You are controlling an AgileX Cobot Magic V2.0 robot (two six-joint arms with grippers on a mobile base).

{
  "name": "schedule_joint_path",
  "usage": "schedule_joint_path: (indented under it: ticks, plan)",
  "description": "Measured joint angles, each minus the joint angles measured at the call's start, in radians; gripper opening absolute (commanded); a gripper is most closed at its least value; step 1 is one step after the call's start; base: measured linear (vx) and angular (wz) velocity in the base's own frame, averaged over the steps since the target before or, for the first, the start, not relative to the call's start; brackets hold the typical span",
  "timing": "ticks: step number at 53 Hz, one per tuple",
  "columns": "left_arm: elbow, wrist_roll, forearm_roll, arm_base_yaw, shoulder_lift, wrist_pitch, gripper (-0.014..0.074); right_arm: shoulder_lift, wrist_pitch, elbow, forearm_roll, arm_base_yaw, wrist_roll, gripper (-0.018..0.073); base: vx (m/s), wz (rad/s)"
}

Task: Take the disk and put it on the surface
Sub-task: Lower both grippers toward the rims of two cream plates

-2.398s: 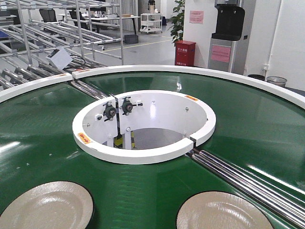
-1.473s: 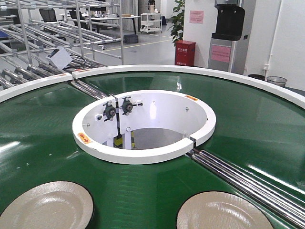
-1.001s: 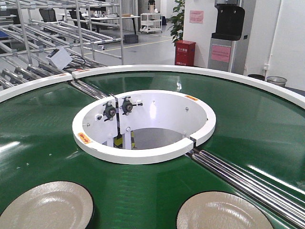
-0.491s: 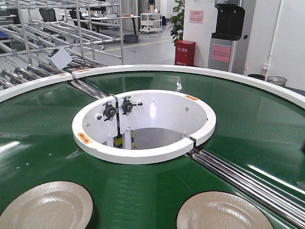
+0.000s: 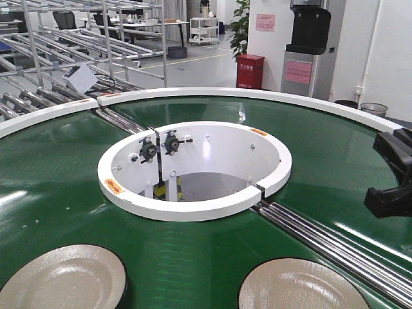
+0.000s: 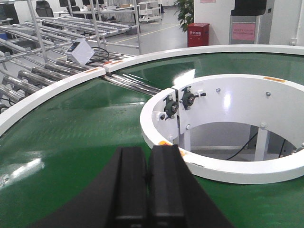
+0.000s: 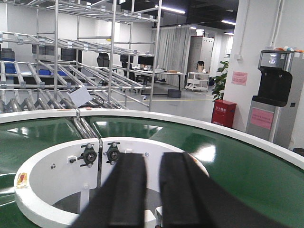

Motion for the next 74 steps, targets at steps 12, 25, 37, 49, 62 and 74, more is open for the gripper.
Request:
schedule_joint_path:
  ticks: [12, 25, 37, 49, 62, 74]
  plan:
    - [0.000, 0.000, 0.000, 0.000, 0.000, 0.000, 0.0524, 0.000, 0.029, 0.000, 0.023, 0.000, 0.000, 0.0680, 0.00, 0.00]
    - [0.000, -0.016, -0.015, 0.000, 0.000, 0.002, 0.0532, 0.000, 0.043, 0.000, 0.037, 0.000, 0.024, 0.0685, 0.00, 0.00]
    - [-0.057, -0.050, -0.057, 0.000, 0.040, 0.203, 0.0532, 0.042, 0.372, -0.071, 0.117, 0.000, 0.152, 0.0599, 0.00, 0.00]
    - [-0.305, 0.071, -0.263, 0.000, 0.310, 0.595, 0.0532, 0.247, 0.732, -0.210, 0.269, 0.000, 0.106, 0.0564, 0.00, 0.00]
    - [-0.520, 0.198, -0.382, 0.060, 0.588, 0.848, 0.0532, 0.424, 0.944, -0.314, 0.675, -0.042, -0.278, 0.0564, 0.00, 0.00]
    - [-0.540, 0.199, -0.361, 0.309, 0.640, 0.904, 0.0532, 0.503, 1.108, -0.319, 1.058, -0.273, -0.568, 0.0564, 0.00, 0.00]
